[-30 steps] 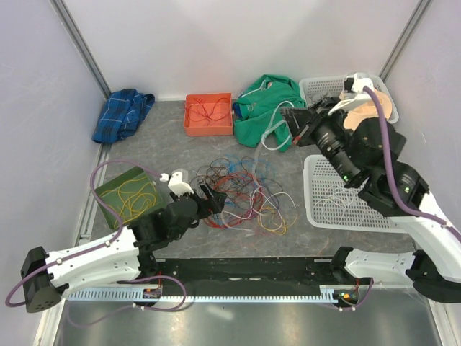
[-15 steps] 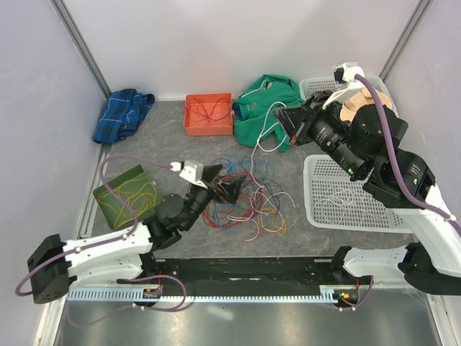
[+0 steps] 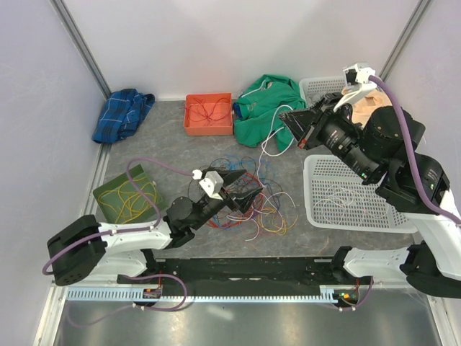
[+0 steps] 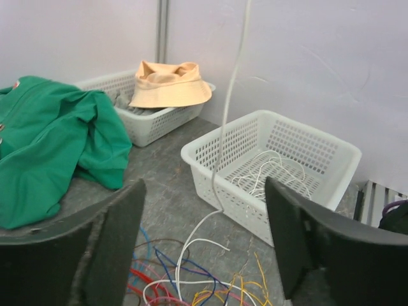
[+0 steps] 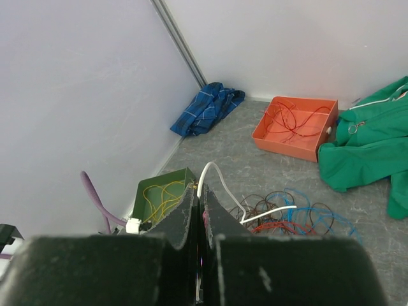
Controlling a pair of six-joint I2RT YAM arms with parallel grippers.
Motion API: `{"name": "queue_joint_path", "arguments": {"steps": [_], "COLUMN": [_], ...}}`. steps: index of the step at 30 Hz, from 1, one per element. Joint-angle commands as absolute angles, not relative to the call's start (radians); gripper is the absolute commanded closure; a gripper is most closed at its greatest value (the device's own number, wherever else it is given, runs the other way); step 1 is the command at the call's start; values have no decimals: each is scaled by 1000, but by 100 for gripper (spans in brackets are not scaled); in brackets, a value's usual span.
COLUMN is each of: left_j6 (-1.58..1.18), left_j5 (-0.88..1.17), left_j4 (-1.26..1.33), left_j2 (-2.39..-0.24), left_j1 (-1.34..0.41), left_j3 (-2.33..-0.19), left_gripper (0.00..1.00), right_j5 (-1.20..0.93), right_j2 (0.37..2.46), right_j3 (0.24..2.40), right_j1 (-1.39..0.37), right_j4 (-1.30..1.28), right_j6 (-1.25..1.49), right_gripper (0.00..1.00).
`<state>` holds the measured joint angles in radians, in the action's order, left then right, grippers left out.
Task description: Untangle the cables
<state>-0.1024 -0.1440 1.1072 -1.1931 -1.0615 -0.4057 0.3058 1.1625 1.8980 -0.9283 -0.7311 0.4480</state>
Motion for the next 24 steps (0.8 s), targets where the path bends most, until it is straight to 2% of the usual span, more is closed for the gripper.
{"name": "queue_joint_path", "arguments": {"steps": [1, 2, 4, 5, 7, 8, 14, 15, 16, 18, 19, 20, 24], "left_j6": [-51, -46, -44, -46, -46, -46, -46, -52, -52, -73, -80, -83, -94], "left_j5": [-81, -78, -72, -58, -46, -40, -87, -110, -136, -259, -294, -346, -370], "left_j4": [1252, 1261, 1293, 1293, 1276, 1264, 1160, 1111, 980, 780, 693, 516, 206], "left_j2": [-1259, -1275, -1316, -1325, -1336, -1330, -1211, -1181, -1154, -1071, -1056, -1046, -1063], "left_j1": [-1058, -1058, -1058, -1060, -1060, -1060, -1058, -1058, -1058, -1055, -1049, -1043, -1032], "left_j3": [-442, -462, -482, -504, -525, -537, -551, -561, -580, -685, -736, -841, -1110], "left_gripper": [26, 40, 51, 65, 81, 98, 98, 98, 98, 98, 98, 98, 98], "right_j5": [287, 284, 284, 282, 290, 296, 327, 331, 340, 368, 383, 414, 420], "right_j2": [1146, 1144, 1141, 1140, 1126, 1121, 1066, 1054, 1028, 991, 950, 927, 824], "right_j3": [1902, 1899, 1888, 1884, 1868, 1861, 1792, 1763, 1743, 1662, 1626, 1588, 1354], "right_j1": [-930, -930, -930, -928, -930, -928, -928, -930, -928, -928, -928, -930, -928], "right_j4": [-727, -727, -727, -727, -726, -726, -726, -721, -719, -704, -693, -683, -580], "right_j6": [453, 454, 459, 459, 460, 460, 462, 454, 450, 440, 436, 434, 425], "right_gripper": [100, 100, 100, 100, 100, 100, 99, 86, 51, 25, 8, 3, 2]}}
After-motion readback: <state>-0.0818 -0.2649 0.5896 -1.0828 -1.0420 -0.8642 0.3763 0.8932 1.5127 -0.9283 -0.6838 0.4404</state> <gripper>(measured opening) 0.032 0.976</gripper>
